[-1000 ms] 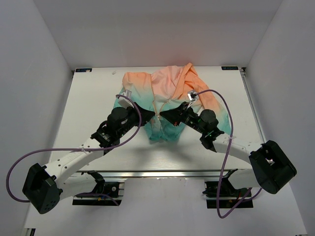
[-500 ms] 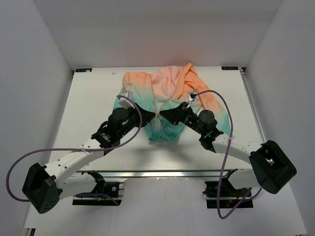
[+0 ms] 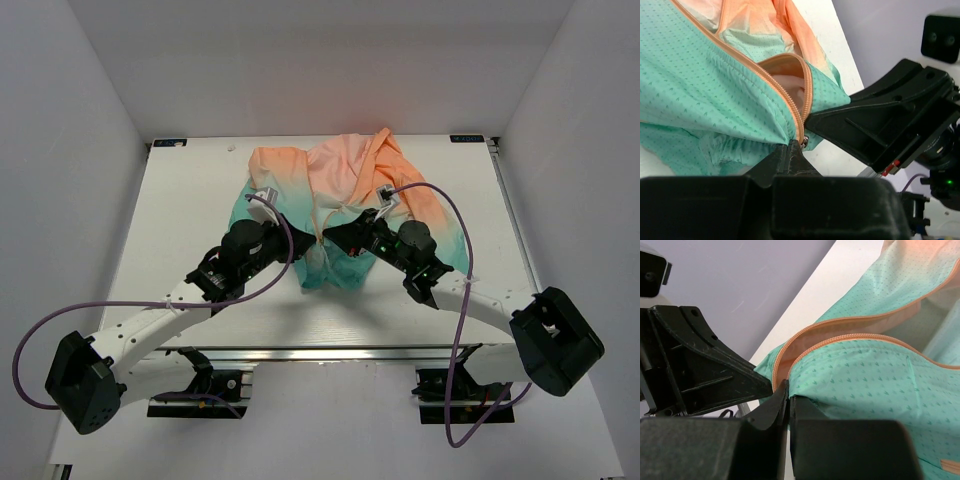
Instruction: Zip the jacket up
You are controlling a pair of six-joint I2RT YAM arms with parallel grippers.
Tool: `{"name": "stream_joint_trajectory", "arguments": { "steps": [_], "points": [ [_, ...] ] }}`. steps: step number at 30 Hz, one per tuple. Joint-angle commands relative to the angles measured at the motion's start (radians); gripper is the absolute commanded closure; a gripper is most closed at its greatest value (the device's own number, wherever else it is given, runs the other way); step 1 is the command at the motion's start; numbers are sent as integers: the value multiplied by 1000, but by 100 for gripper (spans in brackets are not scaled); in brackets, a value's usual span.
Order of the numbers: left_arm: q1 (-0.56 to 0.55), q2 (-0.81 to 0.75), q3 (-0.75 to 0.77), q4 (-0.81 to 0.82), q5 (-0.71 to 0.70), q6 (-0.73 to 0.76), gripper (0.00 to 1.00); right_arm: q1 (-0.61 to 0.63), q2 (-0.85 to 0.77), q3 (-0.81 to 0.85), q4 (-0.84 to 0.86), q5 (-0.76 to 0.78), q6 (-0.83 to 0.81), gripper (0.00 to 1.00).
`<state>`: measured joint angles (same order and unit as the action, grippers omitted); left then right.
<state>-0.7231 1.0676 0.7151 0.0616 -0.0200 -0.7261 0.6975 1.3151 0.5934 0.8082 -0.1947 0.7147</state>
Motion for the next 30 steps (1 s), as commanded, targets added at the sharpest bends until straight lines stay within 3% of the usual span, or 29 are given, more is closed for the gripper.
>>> {"name": "stream_joint_trajectory", "arguments": {
  "steps": [1, 10, 22, 30],
  "points": [
    [-10, -41, -8, -34, 103, 76, 100, -1, -39, 62, 17, 35, -40, 100],
    [-10, -21, -42, -20, 226, 113, 100, -1, -51, 105, -72, 12, -66, 100],
    [-13, -69, -106, -49, 225, 82, 100, -1, -131, 112, -250, -18, -109, 100],
    [-13, -58, -103, -22, 250, 40, 61, 0, -116, 29, -188, -104, -52, 100]
  ]
}}
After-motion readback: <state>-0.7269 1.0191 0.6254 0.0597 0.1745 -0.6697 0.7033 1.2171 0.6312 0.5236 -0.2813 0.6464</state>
